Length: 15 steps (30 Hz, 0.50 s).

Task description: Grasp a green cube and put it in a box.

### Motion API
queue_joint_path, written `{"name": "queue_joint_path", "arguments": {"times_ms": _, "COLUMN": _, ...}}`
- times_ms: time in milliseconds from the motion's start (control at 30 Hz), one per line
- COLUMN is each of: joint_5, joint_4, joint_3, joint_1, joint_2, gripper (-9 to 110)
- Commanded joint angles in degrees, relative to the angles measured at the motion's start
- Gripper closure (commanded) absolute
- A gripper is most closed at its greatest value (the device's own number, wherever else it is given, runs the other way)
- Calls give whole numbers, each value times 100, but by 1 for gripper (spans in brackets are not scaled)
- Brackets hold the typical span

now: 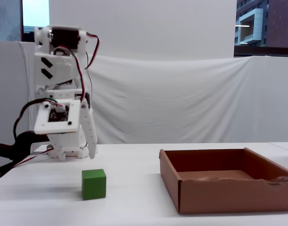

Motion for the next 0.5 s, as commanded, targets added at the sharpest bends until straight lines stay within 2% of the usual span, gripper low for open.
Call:
{"name": "queue_joint_path", "arguments": {"times_ms": 0, "joint_5": -202, "joint_4": -149, "joint_3": -431, "joint_1": 35, "joint_2": 9, "gripper": 79}}
{"name": "queue_joint_path", "arguments": {"times_ms": 233, "joint_5": -158, "joint_4": -940, "joint_3": -475, "joint_1": 70, "joint_2": -97, "gripper": 79}}
{"name": "queue_joint_path", "arguments": {"times_ms": 467, "joint_5": -132, "joint_4": -984, "joint_3": -765, "joint_1": 26, "joint_2": -510, "gripper": 79}}
